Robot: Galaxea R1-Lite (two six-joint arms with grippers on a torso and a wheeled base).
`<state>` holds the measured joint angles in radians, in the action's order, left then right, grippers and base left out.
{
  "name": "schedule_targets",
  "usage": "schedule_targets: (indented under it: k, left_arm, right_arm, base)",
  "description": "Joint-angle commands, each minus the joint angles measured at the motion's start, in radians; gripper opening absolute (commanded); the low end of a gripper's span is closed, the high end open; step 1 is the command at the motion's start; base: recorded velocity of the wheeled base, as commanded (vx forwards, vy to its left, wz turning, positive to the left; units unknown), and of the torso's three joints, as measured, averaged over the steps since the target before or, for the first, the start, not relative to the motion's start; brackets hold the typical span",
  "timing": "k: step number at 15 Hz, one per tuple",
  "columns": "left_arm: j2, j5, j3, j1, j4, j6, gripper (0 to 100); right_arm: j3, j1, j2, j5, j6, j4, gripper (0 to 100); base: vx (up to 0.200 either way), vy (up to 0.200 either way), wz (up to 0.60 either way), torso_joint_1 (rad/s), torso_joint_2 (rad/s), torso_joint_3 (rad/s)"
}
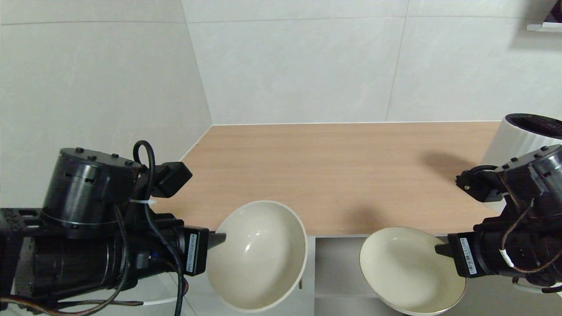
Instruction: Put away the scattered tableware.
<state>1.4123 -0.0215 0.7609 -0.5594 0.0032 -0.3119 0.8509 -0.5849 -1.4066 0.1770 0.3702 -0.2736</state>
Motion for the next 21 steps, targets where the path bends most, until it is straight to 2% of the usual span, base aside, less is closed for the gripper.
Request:
schedule_targets:
  k: [1, 10, 21]
  left_arm:
    - [-0.001, -0.003, -0.002, -0.024, 0.008, 0.005, 0]
    - [0.048, -0.002, -0.008, -0.039, 0.004, 0.008, 0]
    - [0.069, 0.000, -0.008, -0.039, 0.003, 0.008, 0]
  right_arm:
    - [-0.009, -0.004, -0.002, 0.001, -0.001, 0.001, 0]
    - [-0.023, -0.003, -0.029, 0.004, -0.001, 0.036, 0]
    - [-0.029, -0.003, -0.069, 0.006, -0.002, 0.037, 0]
  base:
    - [0.000, 0.000, 0.00, 0.000, 0.00, 0.000]
    - [0.000, 0.000, 0.00, -0.006, 0.01, 0.006]
    - [0.000, 0.000, 0.00, -0.181, 0.45, 0.266]
